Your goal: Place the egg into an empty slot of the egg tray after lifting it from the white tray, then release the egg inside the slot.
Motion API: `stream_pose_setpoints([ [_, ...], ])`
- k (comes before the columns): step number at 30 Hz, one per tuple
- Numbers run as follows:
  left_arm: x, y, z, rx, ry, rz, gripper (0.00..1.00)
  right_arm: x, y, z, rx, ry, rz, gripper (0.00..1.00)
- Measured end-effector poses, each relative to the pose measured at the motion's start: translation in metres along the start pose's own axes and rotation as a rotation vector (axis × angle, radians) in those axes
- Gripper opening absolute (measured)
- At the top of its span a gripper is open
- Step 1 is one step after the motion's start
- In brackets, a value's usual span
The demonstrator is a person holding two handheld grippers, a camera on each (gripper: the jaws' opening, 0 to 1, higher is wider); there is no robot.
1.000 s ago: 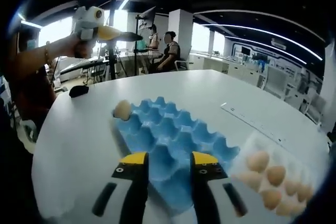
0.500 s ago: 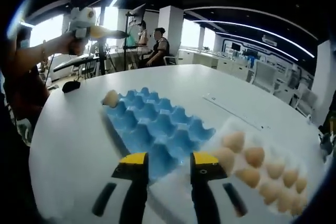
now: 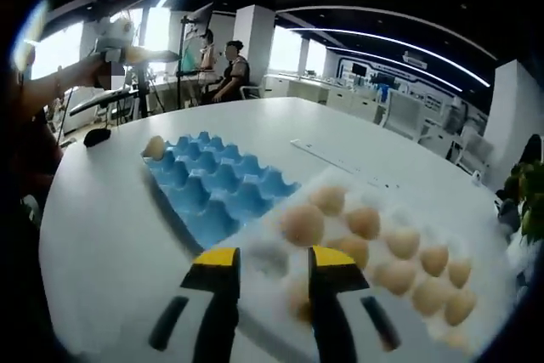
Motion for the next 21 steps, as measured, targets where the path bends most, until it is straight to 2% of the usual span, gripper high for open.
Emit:
stream_pose_setpoints([
  [8,0.0,0.0,-0.001,-0.003,-0.002,-0.003,0.62,0.018,-0.01,-0.005,-0.006,0.028,-0.052,0.32],
  [11,0.001,0.001,-0.001,-0.002,-0.003,-0.005,0.61,0.02,-0.012,-0.009,-0.027,0.02,-0.059,0.32],
  [19,0.001,0.001,-0.002,-0.003,-0.004,-0.008,0.61,0.021,-0.013,-0.017,-0.053,0.063,-0.065,0.3],
  [21,0.001,0.001,-0.001,-0.002,-0.005,-0.008,0.61,0.024,-0.012,-0.021,-0.081,0.062,-0.071,0.29],
])
Point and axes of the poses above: the point that each gripper's makers call its tool centre point, and the gripper's own axes: y roughly forward along the fingers, x roughly to its right, z roughly out of its top, the point moved 2 cm from there along -y, roughly backward along the fingers, and after that the axes turned 3 degrees about x, right-handed, at the moved point
